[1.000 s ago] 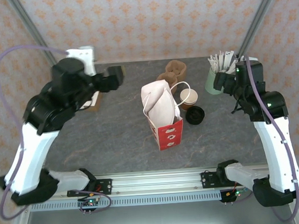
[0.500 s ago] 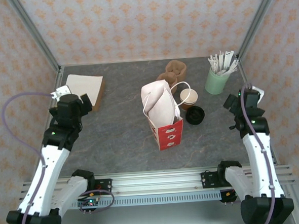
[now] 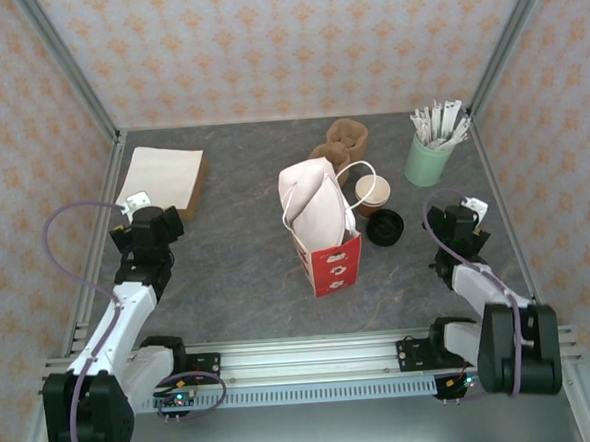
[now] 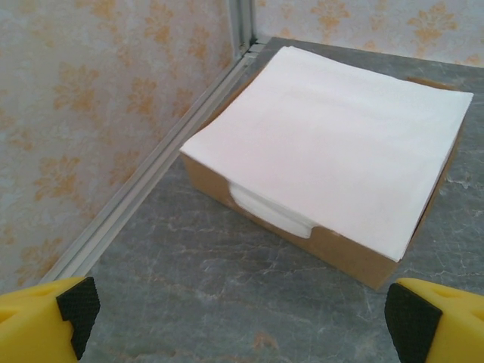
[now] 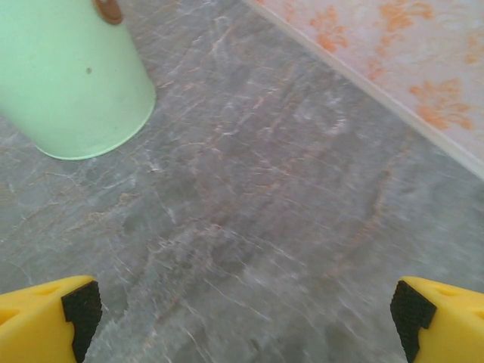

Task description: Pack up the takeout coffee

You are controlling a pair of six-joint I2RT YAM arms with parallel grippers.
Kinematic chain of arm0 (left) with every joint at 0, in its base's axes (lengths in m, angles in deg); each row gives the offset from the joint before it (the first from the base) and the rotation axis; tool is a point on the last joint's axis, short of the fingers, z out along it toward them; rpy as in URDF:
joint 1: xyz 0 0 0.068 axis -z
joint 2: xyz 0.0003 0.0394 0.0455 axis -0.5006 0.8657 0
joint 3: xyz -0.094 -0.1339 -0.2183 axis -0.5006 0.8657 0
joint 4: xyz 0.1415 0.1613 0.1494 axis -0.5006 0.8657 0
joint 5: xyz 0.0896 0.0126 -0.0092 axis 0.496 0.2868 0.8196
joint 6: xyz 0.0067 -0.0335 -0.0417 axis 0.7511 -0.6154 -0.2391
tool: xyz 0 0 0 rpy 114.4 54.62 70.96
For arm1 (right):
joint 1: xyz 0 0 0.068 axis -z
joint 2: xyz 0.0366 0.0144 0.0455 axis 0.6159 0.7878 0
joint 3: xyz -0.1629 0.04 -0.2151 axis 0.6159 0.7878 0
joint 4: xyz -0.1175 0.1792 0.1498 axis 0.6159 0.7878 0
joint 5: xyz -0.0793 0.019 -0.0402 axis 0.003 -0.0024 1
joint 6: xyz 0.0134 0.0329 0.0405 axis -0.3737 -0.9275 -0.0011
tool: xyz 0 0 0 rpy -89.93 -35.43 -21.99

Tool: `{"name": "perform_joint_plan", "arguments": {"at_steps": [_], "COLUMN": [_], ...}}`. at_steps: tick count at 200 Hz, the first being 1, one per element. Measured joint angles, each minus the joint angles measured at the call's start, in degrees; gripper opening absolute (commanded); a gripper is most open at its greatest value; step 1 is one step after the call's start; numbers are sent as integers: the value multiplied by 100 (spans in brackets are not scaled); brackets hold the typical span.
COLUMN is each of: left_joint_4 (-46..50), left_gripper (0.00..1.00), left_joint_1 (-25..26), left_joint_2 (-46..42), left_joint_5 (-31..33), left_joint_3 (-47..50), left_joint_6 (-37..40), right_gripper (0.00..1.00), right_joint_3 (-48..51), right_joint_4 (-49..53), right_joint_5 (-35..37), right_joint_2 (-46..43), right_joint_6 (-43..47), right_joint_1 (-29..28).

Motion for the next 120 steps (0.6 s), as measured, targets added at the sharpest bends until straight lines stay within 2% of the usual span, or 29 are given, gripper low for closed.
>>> {"name": "perform_joint_plan", "arguments": {"at_steps": [73, 120], "left_joint_4": [-2068, -3246], "left_gripper": [100, 100], "left_joint_1": [-59, -59], "left_joint_2": [1200, 1961], "left_joint_5": [-782, -1300], "left_joint_3": [636, 890], "left_joint_6": [361, 396], "right_gripper": [99, 99], "right_joint_3": [70, -267], "right_joint_4": [-2791, -2710], "right_joint_5": [-898, -898], "right_joint_2": [1718, 2087], "right_joint_6": [258, 452], "right_joint_1": [-243, -444]}}
